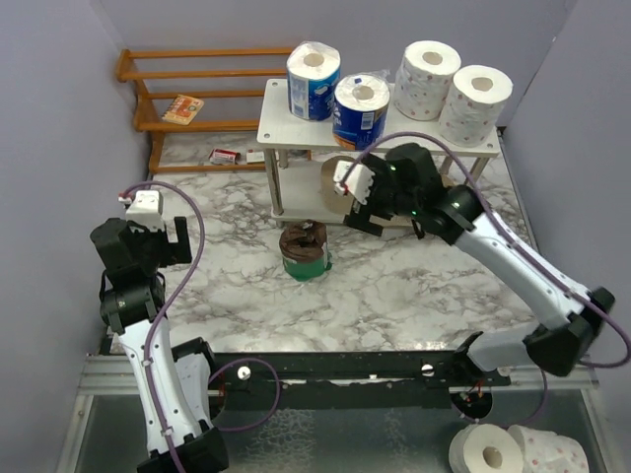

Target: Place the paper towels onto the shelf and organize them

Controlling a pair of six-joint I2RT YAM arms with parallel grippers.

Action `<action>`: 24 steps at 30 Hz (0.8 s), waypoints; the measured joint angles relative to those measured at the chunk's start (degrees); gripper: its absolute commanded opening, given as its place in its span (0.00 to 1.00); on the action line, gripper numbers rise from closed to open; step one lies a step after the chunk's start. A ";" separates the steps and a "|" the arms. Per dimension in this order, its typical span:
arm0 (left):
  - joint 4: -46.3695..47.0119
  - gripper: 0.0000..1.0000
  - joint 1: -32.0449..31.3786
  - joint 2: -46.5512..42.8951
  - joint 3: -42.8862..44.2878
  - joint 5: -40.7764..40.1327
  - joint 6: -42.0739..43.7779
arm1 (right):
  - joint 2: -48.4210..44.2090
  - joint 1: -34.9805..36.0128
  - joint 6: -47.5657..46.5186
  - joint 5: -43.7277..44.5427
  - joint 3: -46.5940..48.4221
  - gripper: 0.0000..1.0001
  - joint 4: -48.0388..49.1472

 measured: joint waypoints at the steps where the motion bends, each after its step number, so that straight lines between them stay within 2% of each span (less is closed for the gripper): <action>1: -0.85 0.99 0.00 0.79 1.16 0.79 0.00 | -2.27 0.00 0.68 -1.11 -0.85 1.00 -0.22; 3: -2.58 0.98 0.00 2.62 4.04 3.10 0.11 | -10.23 -0.17 3.08 -4.70 -6.12 1.00 -0.68; 7: -6.01 0.99 0.00 7.28 11.91 13.31 1.84 | -20.61 -2.34 6.27 -8.57 -20.04 1.00 -1.88; 11: -9.51 0.99 0.00 9.57 17.16 22.29 5.62 | -23.56 -8.98 9.07 -11.56 -28.94 1.00 -3.50; 14: -12.90 0.99 -0.02 10.60 20.09 28.22 9.14 | -26.32 -16.22 11.87 -15.04 -31.34 1.00 -3.41; 18: -17.35 0.99 -0.70 12.76 22.95 34.95 12.70 | -30.56 -30.56 18.10 -23.39 -30.86 1.00 0.39; 19: -18.01 0.99 -1.16 13.40 23.63 35.69 13.35 | -30.56 -30.56 18.10 -23.39 -30.86 1.00 0.39; 20: -18.73 0.99 -1.90 14.27 24.41 36.09 14.21 | -32.20 -37.62 20.04 -24.20 -30.77 1.00 2.64; 24: -18.99 0.99 -5.88 18.18 25.83 34.21 16.26 | -36.96 -49.53 26.18 -23.28 -31.06 1.00 6.27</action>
